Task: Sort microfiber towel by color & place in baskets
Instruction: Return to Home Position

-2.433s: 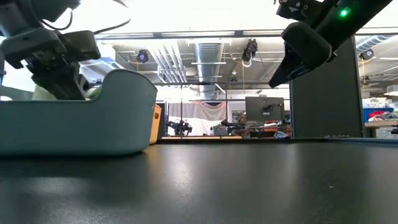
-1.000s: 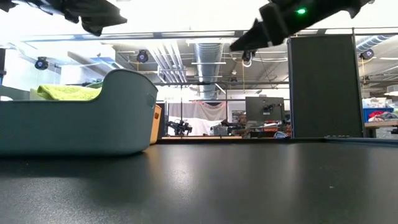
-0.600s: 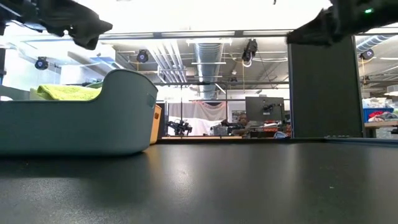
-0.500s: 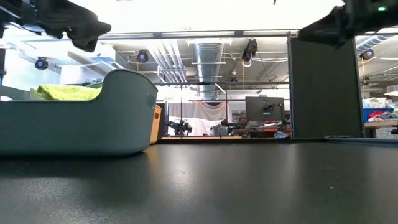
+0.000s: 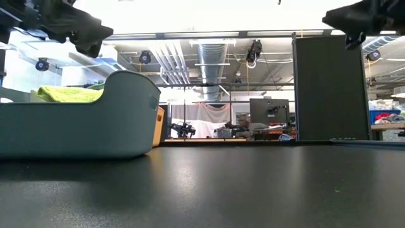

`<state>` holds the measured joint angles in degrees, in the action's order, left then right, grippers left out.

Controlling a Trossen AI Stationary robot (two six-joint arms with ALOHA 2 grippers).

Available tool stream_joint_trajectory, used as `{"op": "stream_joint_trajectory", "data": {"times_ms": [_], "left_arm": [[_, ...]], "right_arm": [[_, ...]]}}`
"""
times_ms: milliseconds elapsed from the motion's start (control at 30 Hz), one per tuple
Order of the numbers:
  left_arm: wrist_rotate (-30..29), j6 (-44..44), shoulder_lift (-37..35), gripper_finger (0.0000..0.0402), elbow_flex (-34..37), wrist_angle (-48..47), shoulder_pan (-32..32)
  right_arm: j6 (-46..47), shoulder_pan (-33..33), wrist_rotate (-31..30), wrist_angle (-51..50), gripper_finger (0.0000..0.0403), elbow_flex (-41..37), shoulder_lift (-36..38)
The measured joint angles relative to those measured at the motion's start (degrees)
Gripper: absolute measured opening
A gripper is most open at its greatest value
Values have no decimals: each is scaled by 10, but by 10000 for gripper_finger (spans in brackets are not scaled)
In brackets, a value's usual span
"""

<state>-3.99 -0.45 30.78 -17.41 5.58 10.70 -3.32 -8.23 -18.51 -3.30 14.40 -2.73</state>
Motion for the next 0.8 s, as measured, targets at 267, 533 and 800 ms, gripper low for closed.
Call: {"op": "stream_joint_trajectory", "data": {"times_ms": [267,533,800], "left_arm": [[0,8,-38,96,41,-16,-41],[-41,-28,-124,75,91,-7,-40],[-56,-54,-234,74,167,-14,-40]], "right_arm": [[38,3,-8,71,36,-108,18],[56,12,-5,90,10,-137,11],[53,14,-17,69,11,-137,-12]]}}
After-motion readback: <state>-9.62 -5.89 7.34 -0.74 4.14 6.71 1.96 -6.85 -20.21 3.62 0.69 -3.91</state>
